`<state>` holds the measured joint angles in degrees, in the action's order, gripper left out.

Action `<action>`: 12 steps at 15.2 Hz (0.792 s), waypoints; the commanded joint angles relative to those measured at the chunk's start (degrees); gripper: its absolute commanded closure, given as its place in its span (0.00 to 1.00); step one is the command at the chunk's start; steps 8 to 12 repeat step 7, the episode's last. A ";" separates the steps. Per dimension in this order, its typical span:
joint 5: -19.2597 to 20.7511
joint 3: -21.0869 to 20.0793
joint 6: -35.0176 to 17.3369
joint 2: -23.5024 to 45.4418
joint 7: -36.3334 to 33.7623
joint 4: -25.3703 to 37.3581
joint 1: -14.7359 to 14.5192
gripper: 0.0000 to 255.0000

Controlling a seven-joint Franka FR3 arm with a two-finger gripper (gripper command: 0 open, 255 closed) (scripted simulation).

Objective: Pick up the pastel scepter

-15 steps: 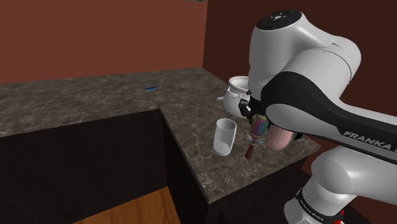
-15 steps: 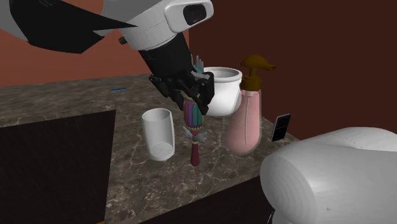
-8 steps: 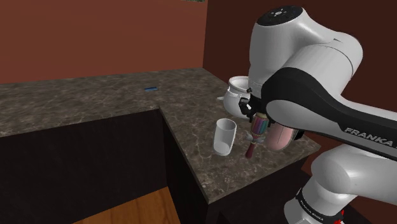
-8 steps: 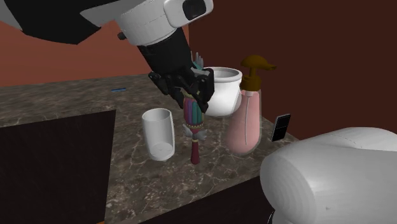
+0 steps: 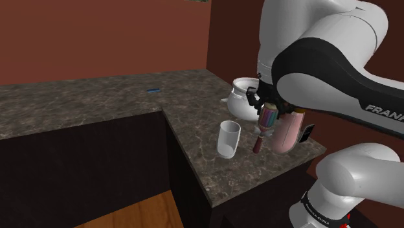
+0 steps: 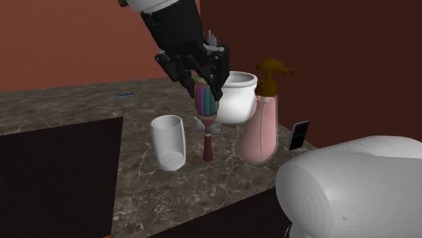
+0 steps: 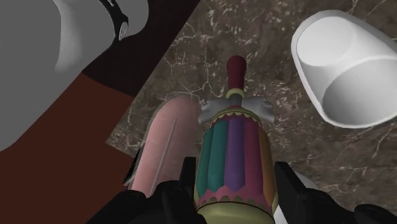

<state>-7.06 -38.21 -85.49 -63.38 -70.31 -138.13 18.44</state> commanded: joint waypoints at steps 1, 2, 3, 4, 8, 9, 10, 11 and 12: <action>0.54 0.47 1.06 0.53 0.32 1.68 0.45 1.00; 0.82 0.73 1.60 0.79 0.50 2.52 0.66 1.00; 1.10 0.98 2.13 1.06 0.69 3.36 0.88 1.00; 1.38 1.23 2.67 1.34 0.87 4.21 1.09 1.00; 1.69 1.50 3.28 1.68 1.08 5.20 1.34 1.00; 1.69 1.50 3.28 1.68 1.08 5.20 1.34 1.00; 1.69 1.50 3.28 1.68 1.08 5.20 1.34 1.00; 1.69 1.50 3.28 1.68 1.08 5.20 1.34 1.00; 1.69 1.50 3.28 1.68 1.08 5.20 1.34 1.00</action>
